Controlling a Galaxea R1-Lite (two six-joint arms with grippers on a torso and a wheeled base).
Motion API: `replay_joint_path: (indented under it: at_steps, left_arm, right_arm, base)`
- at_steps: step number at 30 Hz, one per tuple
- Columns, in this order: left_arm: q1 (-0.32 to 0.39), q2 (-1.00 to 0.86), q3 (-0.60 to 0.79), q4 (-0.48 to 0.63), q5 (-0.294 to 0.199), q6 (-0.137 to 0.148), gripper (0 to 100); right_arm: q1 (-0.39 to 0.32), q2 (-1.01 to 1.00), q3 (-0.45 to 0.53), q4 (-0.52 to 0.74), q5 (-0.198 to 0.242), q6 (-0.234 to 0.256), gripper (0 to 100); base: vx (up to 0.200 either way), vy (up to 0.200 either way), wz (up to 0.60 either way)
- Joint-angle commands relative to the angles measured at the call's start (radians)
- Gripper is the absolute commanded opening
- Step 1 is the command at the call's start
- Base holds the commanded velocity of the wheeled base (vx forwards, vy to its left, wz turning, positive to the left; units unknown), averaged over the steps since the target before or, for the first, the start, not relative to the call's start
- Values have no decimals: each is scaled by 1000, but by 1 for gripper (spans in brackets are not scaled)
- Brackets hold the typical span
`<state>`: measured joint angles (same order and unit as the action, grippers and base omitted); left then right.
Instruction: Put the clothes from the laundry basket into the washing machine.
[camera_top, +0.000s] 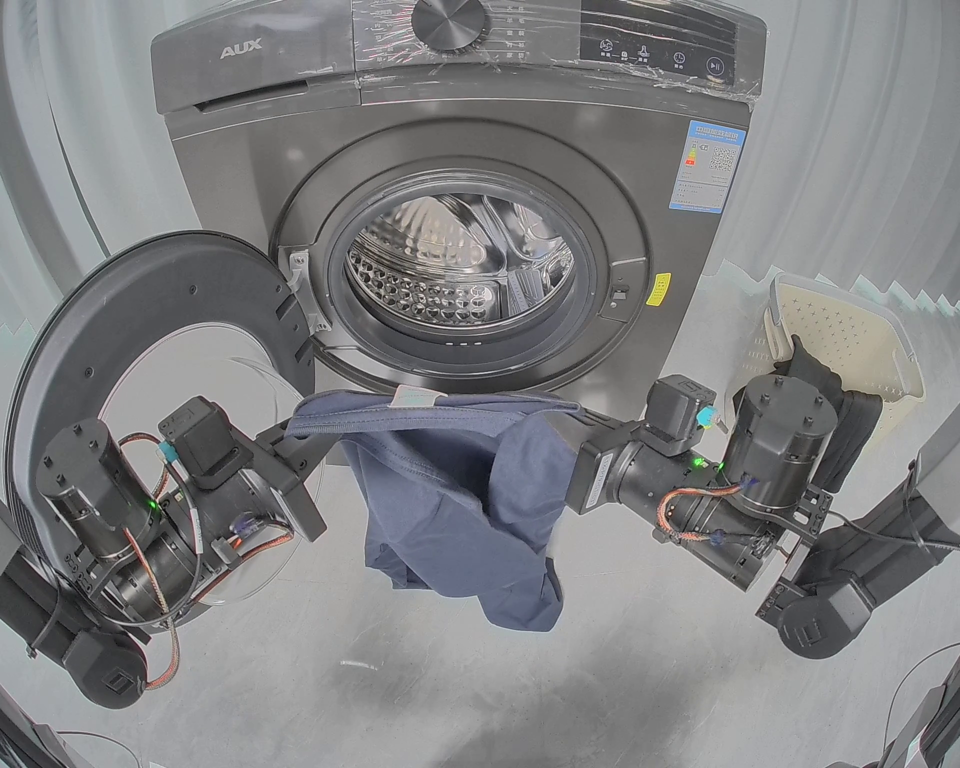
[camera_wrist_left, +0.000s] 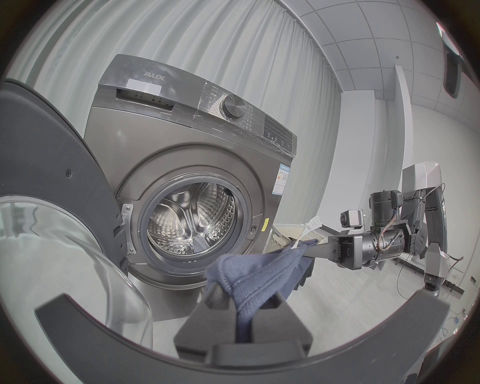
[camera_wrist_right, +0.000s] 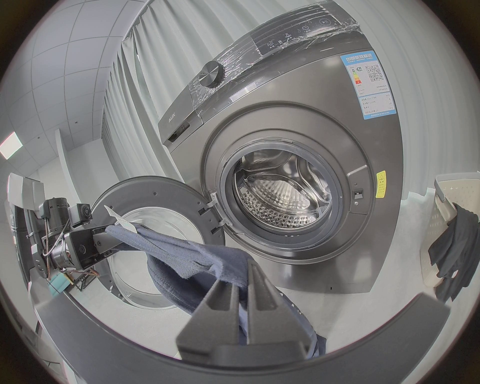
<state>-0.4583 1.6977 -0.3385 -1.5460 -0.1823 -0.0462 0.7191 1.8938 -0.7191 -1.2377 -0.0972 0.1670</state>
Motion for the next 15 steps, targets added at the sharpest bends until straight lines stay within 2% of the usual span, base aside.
replay_joint_path:
  at_steps: [1,4,11,12,15]
  left_arm:
    - [-8,-6,1,-2,-2,5,0]
    - [-16,-12,4,-3,-5,5,0]
    - [-37,-56,33,-2,-68,0,0]
    - [-42,-56,35,-2,-68,0,0]
    - [-46,-55,32,-2,-66,0,0]
  right_arm:
    - [16,4,4,1,-1,0,0]
    - [22,44,-14,1,-1,0,0]
    - [23,146,-89,-2,-1,0,0]
    - [23,154,-97,0,-1,0,100]
    - [29,179,-97,-2,-2,0,100]
  base:
    - [0,0,0]
    - [0,0,0]
    - [0,0,0]
    - [0,0,0]
    - [0,0,0]
